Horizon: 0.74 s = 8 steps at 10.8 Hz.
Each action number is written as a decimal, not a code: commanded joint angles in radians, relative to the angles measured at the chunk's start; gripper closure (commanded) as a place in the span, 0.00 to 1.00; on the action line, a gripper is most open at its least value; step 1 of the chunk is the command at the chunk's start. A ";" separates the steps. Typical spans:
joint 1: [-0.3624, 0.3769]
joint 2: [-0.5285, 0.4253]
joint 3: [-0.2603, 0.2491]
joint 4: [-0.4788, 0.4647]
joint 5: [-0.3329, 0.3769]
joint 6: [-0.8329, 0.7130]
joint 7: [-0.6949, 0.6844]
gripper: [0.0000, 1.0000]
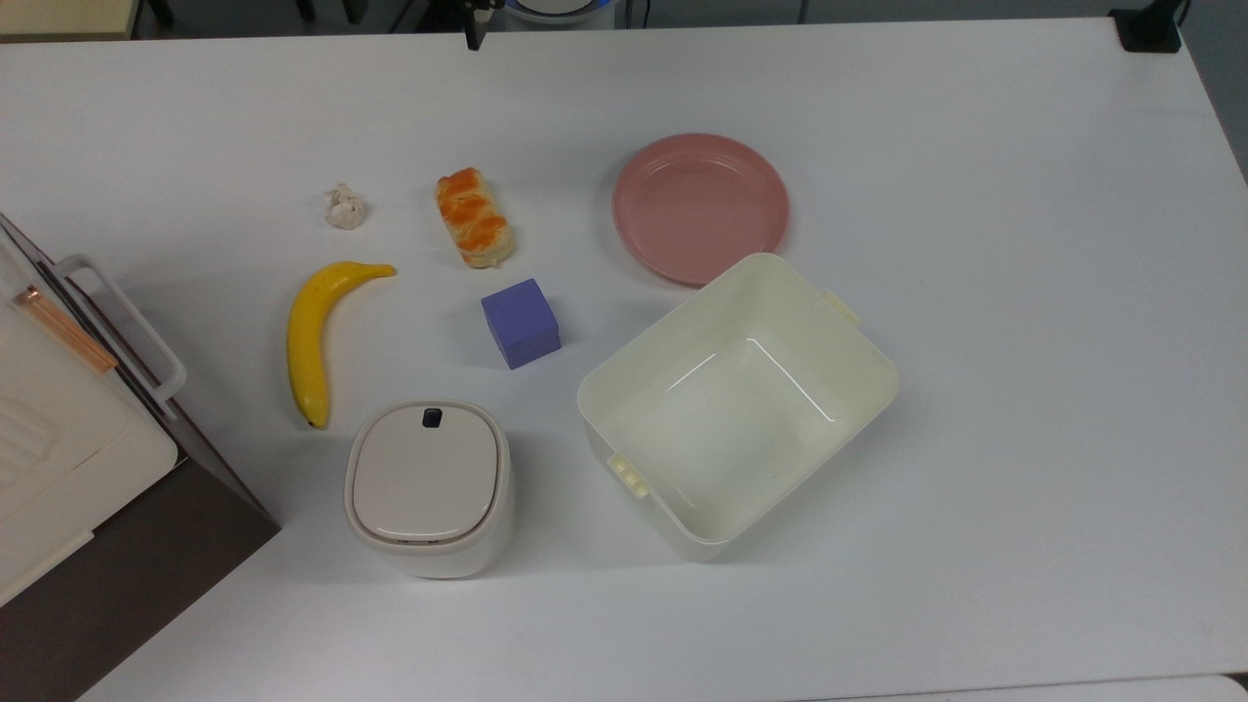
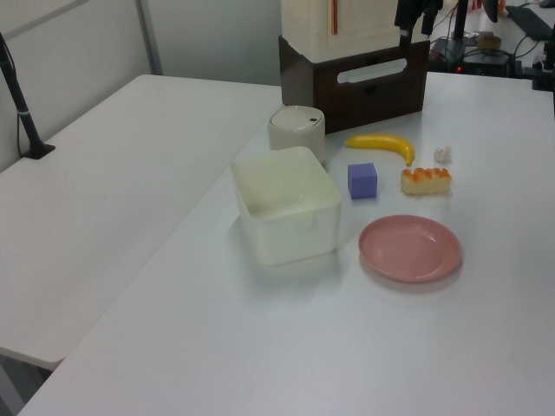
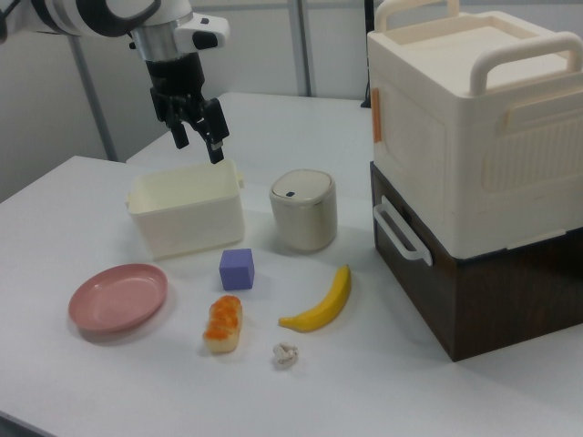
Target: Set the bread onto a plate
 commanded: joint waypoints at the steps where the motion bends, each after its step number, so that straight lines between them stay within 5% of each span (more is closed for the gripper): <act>1: 0.080 0.004 -0.003 -0.024 0.018 0.017 0.022 0.00; 8: 0.037 0.006 -0.006 -0.019 0.024 0.011 -0.055 0.00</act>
